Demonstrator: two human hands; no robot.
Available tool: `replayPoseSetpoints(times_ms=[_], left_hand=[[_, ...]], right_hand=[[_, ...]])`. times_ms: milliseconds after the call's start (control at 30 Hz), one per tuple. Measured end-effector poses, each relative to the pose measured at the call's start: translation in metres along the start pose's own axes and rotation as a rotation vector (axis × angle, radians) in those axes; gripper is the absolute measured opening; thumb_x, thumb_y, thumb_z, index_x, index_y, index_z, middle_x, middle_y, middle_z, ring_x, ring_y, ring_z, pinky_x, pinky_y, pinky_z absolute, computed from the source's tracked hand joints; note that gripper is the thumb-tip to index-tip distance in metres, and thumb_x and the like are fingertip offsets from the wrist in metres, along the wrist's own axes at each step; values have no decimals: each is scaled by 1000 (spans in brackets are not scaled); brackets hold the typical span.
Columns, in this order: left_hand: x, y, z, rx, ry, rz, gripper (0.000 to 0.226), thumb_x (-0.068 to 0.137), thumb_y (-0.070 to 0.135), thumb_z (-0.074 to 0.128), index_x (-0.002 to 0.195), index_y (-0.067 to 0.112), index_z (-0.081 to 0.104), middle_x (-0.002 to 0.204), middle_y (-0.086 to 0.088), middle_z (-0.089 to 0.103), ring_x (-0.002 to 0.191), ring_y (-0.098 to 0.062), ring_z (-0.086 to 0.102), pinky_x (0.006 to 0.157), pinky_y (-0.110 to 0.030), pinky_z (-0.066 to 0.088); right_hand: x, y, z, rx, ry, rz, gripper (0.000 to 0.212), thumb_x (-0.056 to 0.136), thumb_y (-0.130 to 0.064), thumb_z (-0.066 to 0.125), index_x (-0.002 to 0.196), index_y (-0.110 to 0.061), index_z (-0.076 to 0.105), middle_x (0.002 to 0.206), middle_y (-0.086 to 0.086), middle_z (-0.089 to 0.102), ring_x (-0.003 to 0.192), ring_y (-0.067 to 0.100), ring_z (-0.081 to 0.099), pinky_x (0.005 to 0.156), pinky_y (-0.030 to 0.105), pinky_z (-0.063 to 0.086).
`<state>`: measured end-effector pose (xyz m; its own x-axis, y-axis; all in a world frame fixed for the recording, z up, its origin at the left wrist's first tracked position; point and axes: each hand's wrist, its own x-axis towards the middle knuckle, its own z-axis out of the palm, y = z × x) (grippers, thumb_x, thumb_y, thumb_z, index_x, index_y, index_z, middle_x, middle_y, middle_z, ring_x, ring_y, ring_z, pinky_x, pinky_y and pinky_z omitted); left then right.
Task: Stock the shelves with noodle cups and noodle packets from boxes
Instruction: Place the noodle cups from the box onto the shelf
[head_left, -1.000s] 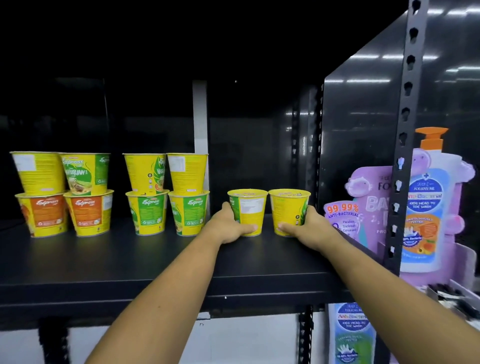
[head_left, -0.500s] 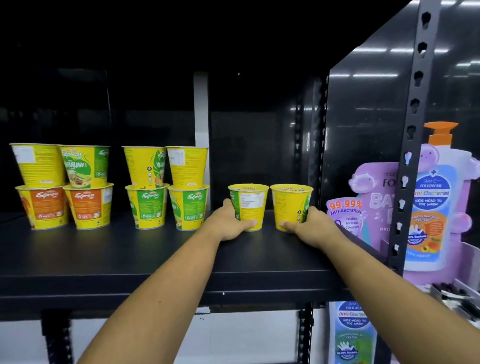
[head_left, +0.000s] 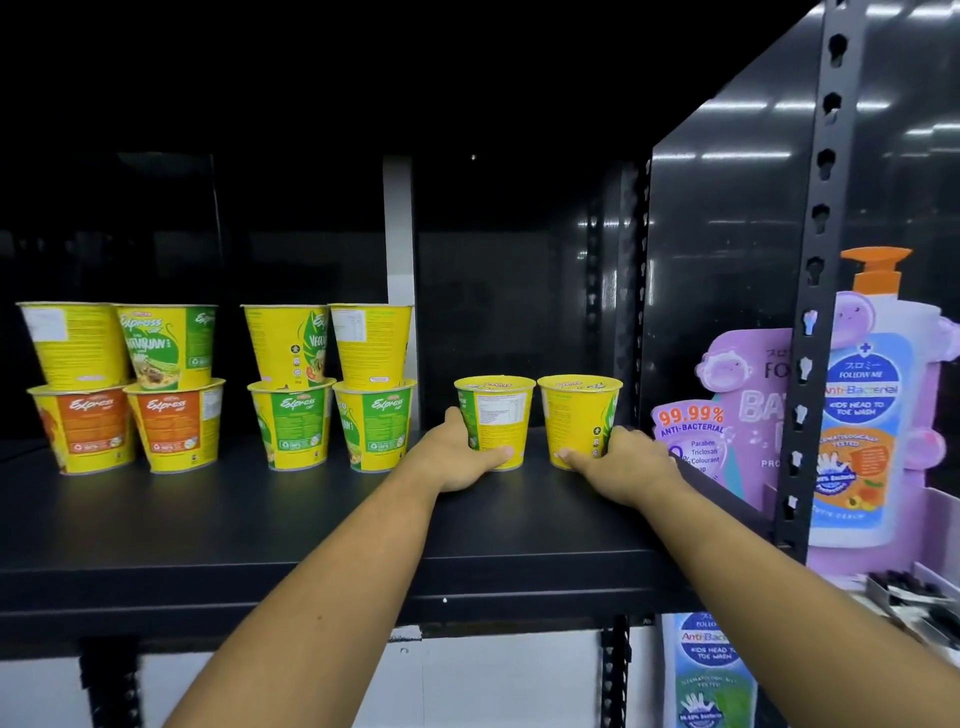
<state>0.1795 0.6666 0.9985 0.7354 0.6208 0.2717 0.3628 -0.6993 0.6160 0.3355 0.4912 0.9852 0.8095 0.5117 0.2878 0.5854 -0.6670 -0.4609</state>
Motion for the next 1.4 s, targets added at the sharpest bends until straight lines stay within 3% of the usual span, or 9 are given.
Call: replayPoseSetpoints(times_ms=[367, 567, 1100, 1233, 1333, 1400], left_hand=[[0, -1, 1, 40, 0, 9, 87, 90, 57, 71, 154, 16, 29, 153, -3, 50, 137, -24, 50, 101, -34, 40], [5, -4, 1, 55, 20, 18, 84, 86, 60, 74, 150, 17, 39, 148, -3, 56, 133, -23, 54, 103, -35, 44], [5, -2, 3, 108, 64, 26, 70, 88, 60, 72, 144, 22, 54, 142, -1, 62, 129, -21, 58, 94, -27, 43], [4, -5, 2, 175, 57, 4, 58, 82, 67, 73, 117, 21, 75, 116, -3, 74, 105, -20, 67, 87, -31, 53], [3, -9, 1, 231, 62, -8, 58, 76, 70, 75, 98, 16, 78, 96, -3, 74, 90, -19, 68, 79, -35, 57], [1, -9, 0, 265, 78, -12, 57, 77, 68, 76, 84, 11, 75, 82, -4, 70, 81, -20, 67, 68, -33, 50]], right_hand=[[-2, -5, 0, -81, -6, 21, 93, 86, -81, 48, 149, -12, 42, 153, 16, 44, 142, 40, 37, 117, 53, 31], [0, -4, 2, -100, -7, 17, 93, 87, -81, 46, 150, -13, 41, 154, 16, 42, 143, 39, 37, 118, 53, 30], [4, -3, 4, -50, -18, 25, 89, 89, -79, 45, 148, -13, 45, 151, 16, 47, 141, 38, 41, 119, 53, 28], [4, -3, 3, -20, 23, 5, 79, 87, -75, 54, 132, -11, 58, 135, 16, 60, 126, 37, 54, 106, 46, 45], [-4, -3, 1, -35, 100, -11, 61, 88, -66, 61, 115, -12, 66, 118, 12, 66, 114, 34, 59, 87, 39, 52], [-11, -4, -4, -95, 168, -25, 48, 90, -58, 62, 107, -14, 67, 108, 9, 68, 105, 32, 62, 77, 36, 50]])
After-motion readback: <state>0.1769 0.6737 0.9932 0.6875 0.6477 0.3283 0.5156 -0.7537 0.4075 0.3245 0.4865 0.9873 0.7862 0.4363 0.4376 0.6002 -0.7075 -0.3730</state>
